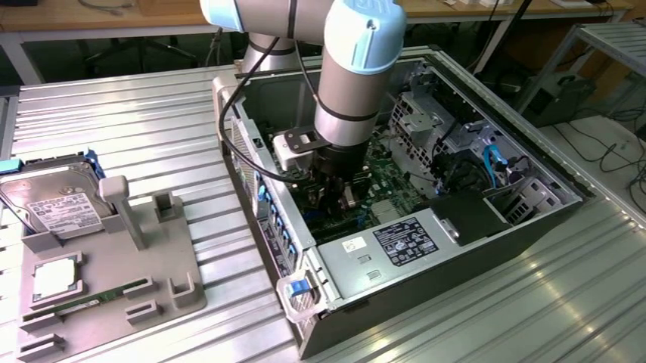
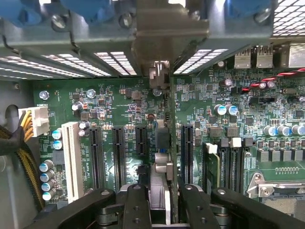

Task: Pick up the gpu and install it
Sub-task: 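Insert the gpu into the slot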

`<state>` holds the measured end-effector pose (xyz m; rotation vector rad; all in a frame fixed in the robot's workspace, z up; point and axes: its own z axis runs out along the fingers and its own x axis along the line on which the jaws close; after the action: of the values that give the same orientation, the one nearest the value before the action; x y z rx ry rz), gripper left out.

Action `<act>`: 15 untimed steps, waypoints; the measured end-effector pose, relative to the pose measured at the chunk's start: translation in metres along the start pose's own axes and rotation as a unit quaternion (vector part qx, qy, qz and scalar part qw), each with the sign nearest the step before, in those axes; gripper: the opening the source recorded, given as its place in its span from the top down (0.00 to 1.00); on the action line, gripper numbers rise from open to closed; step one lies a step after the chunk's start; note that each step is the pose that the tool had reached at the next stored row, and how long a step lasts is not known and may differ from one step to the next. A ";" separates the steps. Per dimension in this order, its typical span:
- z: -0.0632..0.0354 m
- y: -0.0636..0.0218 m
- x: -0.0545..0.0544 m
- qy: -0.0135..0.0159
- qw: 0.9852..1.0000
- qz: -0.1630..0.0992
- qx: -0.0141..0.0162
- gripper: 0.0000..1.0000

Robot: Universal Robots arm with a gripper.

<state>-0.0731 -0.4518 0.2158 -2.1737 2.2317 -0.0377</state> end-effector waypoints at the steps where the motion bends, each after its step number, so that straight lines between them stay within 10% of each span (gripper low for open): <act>1: -0.0005 0.0000 0.000 0.000 1.000 0.000 0.000 0.71; 15: -0.0019 0.0000 0.000 -0.001 1.000 0.000 0.000 0.71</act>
<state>-0.0731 -0.4517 0.2177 -2.1744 2.2304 -0.0358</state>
